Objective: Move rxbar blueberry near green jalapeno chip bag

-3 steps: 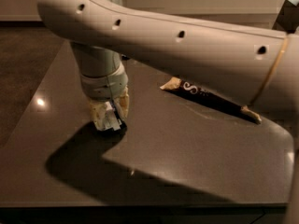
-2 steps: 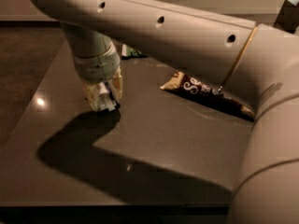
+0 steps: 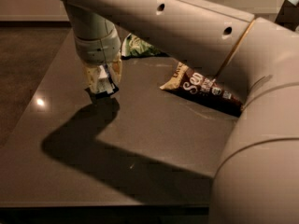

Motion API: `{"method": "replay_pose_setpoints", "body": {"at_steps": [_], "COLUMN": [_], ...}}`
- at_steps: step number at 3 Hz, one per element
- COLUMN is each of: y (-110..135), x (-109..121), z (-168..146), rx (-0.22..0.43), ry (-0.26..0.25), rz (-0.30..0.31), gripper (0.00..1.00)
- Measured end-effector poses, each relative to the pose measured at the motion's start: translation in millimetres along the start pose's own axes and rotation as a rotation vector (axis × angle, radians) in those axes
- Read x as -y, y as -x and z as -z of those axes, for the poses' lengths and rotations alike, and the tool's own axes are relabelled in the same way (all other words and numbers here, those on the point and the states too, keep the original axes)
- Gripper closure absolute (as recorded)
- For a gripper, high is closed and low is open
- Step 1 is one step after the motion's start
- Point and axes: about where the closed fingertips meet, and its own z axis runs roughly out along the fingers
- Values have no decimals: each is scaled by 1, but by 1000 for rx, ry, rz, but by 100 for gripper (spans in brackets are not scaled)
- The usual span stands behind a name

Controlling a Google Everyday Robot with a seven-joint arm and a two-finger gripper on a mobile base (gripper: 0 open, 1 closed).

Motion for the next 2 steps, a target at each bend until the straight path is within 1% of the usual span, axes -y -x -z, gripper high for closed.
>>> {"method": "replay_pose_setpoints", "body": {"at_steps": [1, 2], "y": [6, 8], "x": [-3, 14], "z": [-1, 13], "rx": [24, 87], "ry": [12, 23], "rz": [0, -44], "gripper": [100, 100]}}
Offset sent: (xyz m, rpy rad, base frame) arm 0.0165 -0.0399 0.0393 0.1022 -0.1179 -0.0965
